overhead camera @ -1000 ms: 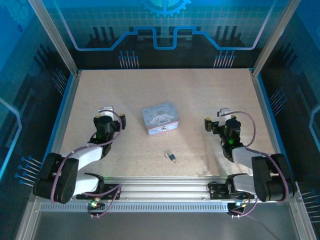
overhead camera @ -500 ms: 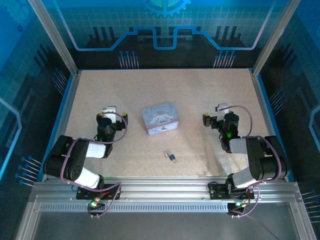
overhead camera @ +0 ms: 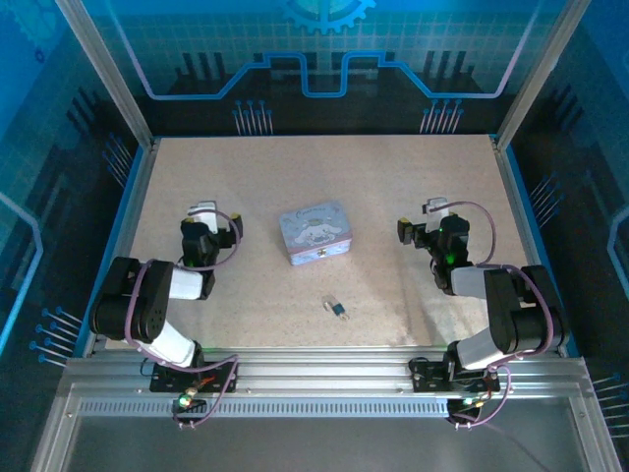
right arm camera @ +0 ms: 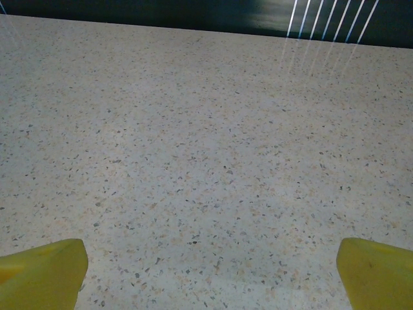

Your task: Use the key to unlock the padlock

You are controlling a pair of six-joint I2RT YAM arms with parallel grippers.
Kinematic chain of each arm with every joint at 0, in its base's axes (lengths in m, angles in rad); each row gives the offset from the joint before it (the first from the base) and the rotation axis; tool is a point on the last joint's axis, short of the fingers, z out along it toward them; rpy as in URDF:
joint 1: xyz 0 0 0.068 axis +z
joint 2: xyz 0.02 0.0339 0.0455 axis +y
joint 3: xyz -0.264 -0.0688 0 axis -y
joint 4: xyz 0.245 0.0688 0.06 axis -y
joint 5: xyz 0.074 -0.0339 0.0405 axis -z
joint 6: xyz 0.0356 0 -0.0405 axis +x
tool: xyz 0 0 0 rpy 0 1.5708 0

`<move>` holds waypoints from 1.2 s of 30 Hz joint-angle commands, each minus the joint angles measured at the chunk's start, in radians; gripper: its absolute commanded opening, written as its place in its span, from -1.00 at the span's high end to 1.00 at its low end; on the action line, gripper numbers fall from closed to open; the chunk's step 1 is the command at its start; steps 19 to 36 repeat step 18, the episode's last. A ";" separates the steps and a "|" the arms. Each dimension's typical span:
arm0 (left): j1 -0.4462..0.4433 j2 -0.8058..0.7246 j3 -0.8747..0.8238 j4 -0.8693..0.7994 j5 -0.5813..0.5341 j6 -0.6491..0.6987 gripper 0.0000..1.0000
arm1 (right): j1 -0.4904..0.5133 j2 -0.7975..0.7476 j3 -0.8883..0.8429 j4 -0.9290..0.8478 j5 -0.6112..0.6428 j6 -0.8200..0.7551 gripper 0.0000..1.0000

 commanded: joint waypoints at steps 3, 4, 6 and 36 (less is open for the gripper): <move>0.005 -0.015 0.008 -0.022 0.030 -0.024 -0.98 | -0.003 0.011 0.015 -0.007 0.002 -0.020 -0.99; 0.005 -0.016 0.009 -0.024 0.030 -0.024 -0.98 | -0.003 0.011 0.014 -0.007 0.003 -0.020 -0.99; 0.006 -0.015 0.008 -0.023 0.030 -0.025 -0.98 | -0.003 0.011 0.015 -0.007 0.003 -0.019 -1.00; 0.005 -0.015 0.008 -0.024 0.031 -0.024 -0.98 | 0.002 0.012 0.015 -0.008 0.009 -0.022 -0.99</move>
